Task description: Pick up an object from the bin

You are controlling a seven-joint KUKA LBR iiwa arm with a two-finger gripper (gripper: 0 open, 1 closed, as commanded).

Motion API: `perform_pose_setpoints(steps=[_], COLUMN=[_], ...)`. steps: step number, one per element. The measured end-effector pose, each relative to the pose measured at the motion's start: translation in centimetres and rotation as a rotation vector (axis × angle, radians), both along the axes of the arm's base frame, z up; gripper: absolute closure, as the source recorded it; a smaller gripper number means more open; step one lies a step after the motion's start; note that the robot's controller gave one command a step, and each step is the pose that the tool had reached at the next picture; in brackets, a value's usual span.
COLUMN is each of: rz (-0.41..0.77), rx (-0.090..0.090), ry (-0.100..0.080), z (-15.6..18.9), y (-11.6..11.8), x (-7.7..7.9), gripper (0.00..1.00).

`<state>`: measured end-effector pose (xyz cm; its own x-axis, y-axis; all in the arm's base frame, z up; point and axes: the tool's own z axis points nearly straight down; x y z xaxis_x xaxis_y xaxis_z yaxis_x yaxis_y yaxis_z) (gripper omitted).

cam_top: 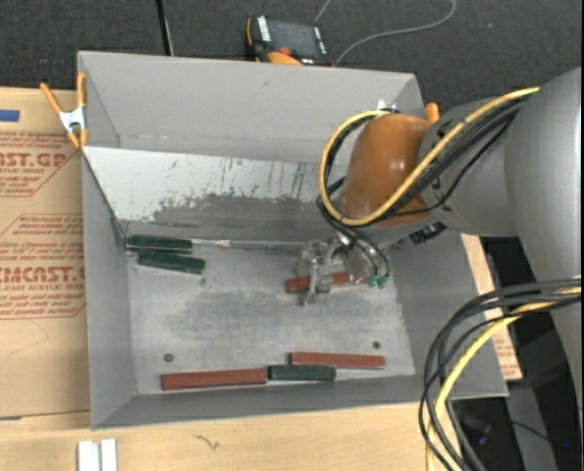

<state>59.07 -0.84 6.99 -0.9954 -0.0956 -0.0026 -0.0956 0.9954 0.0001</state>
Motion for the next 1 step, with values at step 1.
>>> perform_pose_setpoints(steps=[1], rz=[0.081], rx=[-0.001], ry=[-0.008], z=[13.81], y=[0.66], x=[-1.64], gripper=[1.00])
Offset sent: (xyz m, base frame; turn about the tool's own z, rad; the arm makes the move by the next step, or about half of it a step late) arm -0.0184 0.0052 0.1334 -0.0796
